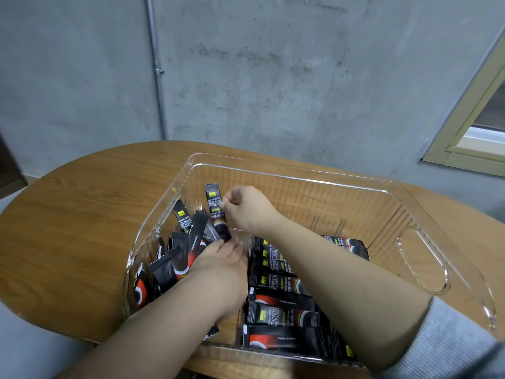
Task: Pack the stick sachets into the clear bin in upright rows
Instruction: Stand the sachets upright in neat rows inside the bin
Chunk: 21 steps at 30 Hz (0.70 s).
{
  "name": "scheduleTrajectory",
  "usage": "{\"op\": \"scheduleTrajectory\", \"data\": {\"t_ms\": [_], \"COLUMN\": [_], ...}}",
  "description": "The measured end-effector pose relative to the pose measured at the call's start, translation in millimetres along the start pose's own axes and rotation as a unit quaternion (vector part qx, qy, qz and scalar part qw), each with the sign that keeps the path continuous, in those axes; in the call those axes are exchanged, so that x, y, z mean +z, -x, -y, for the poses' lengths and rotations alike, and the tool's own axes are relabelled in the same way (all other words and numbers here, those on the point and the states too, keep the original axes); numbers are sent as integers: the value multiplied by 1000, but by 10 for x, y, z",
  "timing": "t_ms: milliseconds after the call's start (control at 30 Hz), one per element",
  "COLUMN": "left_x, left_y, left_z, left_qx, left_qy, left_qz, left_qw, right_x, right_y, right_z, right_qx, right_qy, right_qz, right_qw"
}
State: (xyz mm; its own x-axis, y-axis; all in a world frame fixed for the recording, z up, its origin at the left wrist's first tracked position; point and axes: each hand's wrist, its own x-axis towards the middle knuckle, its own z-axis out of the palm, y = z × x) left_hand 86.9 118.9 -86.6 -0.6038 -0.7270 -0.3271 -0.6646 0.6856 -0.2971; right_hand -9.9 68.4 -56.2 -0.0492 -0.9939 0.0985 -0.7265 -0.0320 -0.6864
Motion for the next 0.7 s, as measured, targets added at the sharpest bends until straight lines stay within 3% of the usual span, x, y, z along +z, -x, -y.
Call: {"op": "scheduleTrajectory", "data": {"t_ms": [167, 400, 467, 567, 700], "left_x": [3, -6, -12, -20, -22], "left_y": [11, 27, 33, 44, 62], "left_z": [1, 12, 9, 7, 6], "left_qx": [-4, 1, 1, 1, -5], "left_qy": [7, 12, 17, 19, 19], "left_qz": [12, 3, 9, 14, 22], "left_qw": [1000, 1000, 1000, 1000, 1000], "right_x": [-173, -429, -477, -521, -577], "right_y": [48, 390, 493, 661, 791], "right_z": [-21, -126, -135, -83, -124], "right_qx": [-29, -1, 43, 119, 134], "right_qy": [-68, -111, -191, -348, -275], "right_qz": [-62, -21, -13, 12, -3], "right_qw": [995, 994, 981, 930, 952]}}
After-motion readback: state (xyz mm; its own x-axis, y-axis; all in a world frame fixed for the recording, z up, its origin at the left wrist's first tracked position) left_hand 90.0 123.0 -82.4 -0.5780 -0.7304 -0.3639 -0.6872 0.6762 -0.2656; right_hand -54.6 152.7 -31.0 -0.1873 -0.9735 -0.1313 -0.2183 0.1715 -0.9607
